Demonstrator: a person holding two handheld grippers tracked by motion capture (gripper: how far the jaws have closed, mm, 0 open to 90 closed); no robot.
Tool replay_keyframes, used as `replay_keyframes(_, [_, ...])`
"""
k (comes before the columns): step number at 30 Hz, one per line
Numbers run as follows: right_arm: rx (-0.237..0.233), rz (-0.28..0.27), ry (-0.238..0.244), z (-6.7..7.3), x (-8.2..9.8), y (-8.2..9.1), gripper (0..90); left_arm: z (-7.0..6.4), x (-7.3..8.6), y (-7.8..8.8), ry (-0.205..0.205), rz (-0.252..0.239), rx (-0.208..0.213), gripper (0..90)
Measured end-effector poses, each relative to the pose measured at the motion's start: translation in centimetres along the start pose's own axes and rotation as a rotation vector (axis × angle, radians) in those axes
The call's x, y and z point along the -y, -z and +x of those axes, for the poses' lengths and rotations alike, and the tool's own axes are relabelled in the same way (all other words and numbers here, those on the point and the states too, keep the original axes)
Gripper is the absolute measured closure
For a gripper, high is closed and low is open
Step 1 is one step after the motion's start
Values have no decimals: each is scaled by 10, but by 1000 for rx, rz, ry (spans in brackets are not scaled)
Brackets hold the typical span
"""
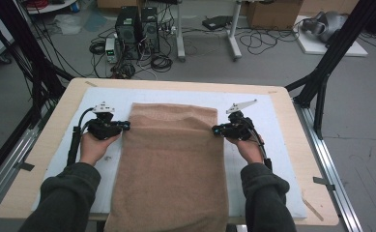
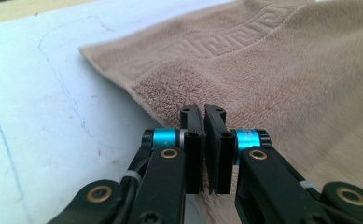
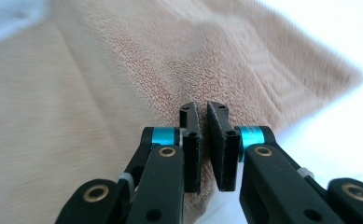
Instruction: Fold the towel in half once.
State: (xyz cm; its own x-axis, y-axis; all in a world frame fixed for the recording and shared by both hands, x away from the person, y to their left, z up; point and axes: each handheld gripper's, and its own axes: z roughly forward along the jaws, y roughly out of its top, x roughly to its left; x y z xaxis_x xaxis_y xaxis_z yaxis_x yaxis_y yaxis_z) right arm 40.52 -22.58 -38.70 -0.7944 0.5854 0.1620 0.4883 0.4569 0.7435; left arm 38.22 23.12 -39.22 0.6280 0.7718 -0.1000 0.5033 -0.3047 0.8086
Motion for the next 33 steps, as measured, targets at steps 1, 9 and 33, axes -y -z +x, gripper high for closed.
replay_keyframes(1, [-14,-3,9,6,0,7,842,-5,1,8,-5,-15,9,860])
replay_keyframes(9, [-78,31,75,63,46,28,832,-46,55,41,-85,17,62,860])
replay_keyframes(33, [32,72,-4,7,26,-17,435,-4,28,-14,36,75,52,507])
